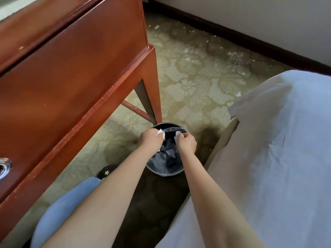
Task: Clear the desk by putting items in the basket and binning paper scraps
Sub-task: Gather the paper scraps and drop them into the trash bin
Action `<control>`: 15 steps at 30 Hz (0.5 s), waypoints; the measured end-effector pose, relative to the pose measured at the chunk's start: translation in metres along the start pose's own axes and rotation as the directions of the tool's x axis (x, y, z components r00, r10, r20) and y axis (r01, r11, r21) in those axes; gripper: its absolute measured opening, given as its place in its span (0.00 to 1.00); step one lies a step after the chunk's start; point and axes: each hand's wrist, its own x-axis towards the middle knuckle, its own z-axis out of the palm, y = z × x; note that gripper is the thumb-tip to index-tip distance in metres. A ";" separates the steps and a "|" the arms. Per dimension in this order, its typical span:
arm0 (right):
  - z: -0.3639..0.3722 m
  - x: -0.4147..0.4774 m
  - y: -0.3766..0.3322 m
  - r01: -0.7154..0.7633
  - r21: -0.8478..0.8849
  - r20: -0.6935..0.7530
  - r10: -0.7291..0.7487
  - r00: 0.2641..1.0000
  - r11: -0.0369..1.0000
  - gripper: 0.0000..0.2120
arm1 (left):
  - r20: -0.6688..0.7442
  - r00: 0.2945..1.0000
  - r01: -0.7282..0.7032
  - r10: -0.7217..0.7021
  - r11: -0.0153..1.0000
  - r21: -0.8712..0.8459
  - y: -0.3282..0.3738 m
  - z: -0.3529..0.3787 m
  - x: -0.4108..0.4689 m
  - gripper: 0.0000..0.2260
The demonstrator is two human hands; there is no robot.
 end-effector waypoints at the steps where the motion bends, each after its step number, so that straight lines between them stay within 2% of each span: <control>1: 0.000 0.001 0.001 -0.003 -0.021 0.029 0.003 1.000 1.000 0.15 | 0.029 1.000 0.009 -0.009 1.000 0.006 0.001 0.001 0.001 0.13; 6: 0.001 0.001 0.003 -0.023 0.009 0.066 0.023 0.998 1.000 0.17 | 0.162 0.986 0.043 -0.048 0.998 0.037 0.002 0.008 -0.001 0.07; 9: 0.002 0.002 0.002 -0.005 0.024 0.072 0.003 0.997 1.000 0.18 | 0.211 0.974 0.069 -0.085 0.994 0.085 0.003 0.011 -0.002 0.13; 11: 0.002 0.004 0.001 -0.003 0.035 0.077 0.000 0.997 0.999 0.18 | 0.235 0.968 0.064 -0.092 0.990 0.124 0.004 0.011 -0.001 0.10; 15: 0.003 0.004 0.001 0.003 0.034 0.091 -0.006 0.996 0.999 0.18 | 0.236 0.968 0.056 -0.090 0.988 0.146 0.006 0.012 -0.001 0.12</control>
